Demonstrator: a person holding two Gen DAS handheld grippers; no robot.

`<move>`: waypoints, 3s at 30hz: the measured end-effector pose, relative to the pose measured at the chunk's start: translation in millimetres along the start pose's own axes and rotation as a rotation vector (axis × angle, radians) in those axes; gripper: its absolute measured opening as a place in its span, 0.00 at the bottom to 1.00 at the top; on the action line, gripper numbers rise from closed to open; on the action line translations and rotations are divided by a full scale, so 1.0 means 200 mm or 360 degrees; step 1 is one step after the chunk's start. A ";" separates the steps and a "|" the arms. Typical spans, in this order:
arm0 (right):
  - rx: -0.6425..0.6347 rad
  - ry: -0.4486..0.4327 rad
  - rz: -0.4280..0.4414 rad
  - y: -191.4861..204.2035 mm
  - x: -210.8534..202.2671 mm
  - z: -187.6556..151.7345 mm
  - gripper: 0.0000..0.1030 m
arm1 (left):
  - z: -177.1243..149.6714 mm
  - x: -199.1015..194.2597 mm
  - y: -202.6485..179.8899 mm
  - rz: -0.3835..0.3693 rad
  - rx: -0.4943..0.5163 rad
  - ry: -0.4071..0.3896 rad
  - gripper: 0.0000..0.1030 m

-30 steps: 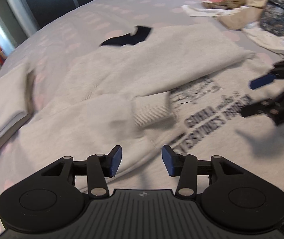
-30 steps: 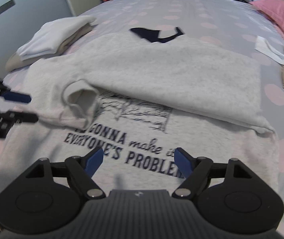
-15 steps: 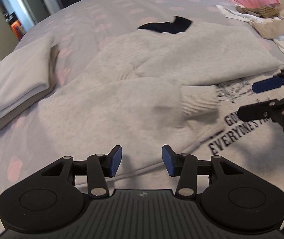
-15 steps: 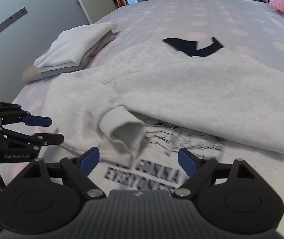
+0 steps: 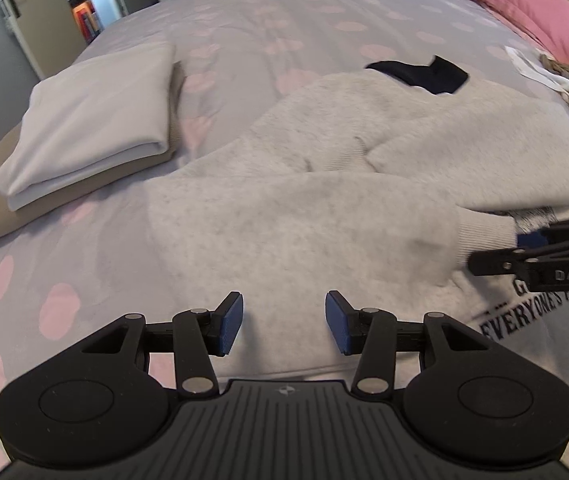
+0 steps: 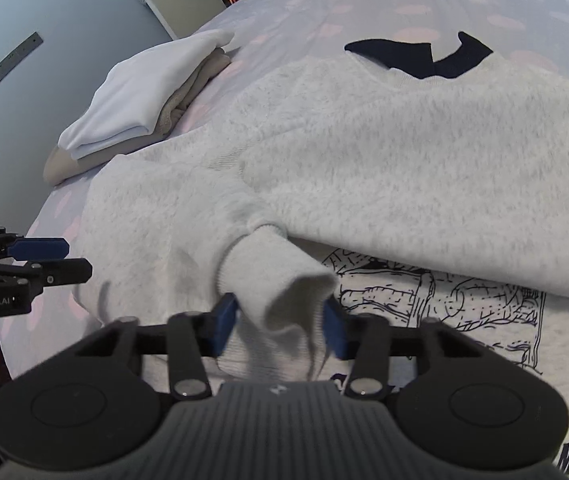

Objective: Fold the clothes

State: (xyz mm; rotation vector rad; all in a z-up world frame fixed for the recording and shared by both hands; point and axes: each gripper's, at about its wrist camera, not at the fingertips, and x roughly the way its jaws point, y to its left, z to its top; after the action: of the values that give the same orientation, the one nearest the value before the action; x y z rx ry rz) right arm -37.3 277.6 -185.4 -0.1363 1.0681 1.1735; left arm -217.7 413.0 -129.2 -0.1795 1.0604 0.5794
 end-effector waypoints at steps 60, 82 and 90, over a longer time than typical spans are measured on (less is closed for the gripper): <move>0.0116 -0.0617 -0.0583 -0.39 -0.97 0.73 0.06 | 0.02 0.27 -0.12 0.0011 0.0008 -0.0201 0.09; 0.0530 -0.0332 -0.0293 -1.06 -0.51 0.20 0.40 | 0.09 0.13 0.07 -0.0227 -0.0325 -0.0195 0.50; 0.0571 -0.0383 -0.0280 -1.08 -0.47 0.24 0.54 | 0.34 0.37 0.14 -0.0242 -0.0534 -0.0136 0.51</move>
State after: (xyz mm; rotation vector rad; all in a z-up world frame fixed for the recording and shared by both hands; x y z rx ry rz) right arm 165.7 147.1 -181.2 0.1845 1.0132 0.8026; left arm -154.0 491.0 -157.1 -0.5204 0.8529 0.6190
